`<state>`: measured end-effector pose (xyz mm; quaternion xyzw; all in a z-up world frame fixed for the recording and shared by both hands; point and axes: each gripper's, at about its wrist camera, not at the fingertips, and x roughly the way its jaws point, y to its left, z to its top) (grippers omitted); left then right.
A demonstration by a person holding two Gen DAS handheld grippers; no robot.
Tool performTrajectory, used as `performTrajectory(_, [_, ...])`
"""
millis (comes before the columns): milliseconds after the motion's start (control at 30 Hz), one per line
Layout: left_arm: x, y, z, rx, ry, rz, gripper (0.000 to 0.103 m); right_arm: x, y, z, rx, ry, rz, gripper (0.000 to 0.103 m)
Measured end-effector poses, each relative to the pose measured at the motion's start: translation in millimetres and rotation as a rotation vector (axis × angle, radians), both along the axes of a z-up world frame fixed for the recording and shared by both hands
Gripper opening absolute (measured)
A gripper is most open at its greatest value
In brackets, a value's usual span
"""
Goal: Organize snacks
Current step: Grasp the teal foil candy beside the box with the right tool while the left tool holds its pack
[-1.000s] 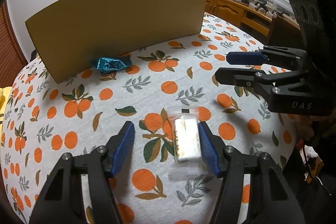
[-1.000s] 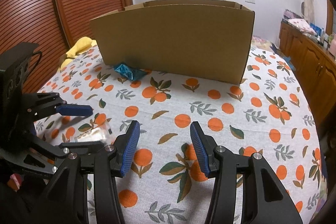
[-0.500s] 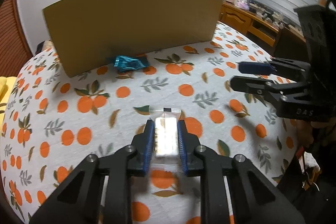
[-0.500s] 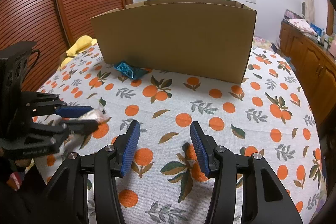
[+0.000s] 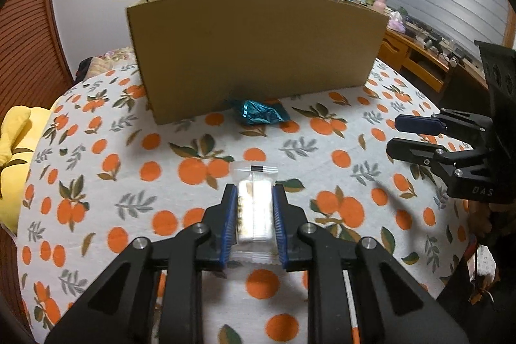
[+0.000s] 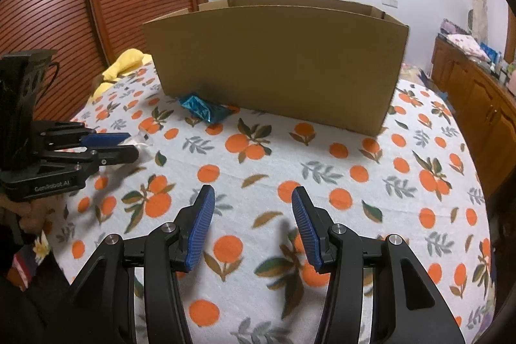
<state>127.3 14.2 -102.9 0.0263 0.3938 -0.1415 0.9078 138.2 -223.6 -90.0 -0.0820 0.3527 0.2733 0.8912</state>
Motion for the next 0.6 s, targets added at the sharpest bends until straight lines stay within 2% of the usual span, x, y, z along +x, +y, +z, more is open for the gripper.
performTrajectory(300, [11.2, 9.5, -4.8, -0.001, 0.002, 0.034, 0.019, 23.5, 44.3, 15.4, -0.023, -0.026, 0.093, 0.051])
performTrajectory(600, [9.2, 15.1, 0.2, -0.017, -0.015, 0.040, 0.020, 61.4, 92.3, 12.2, -0.083, 0.011, 0.164, 0.051])
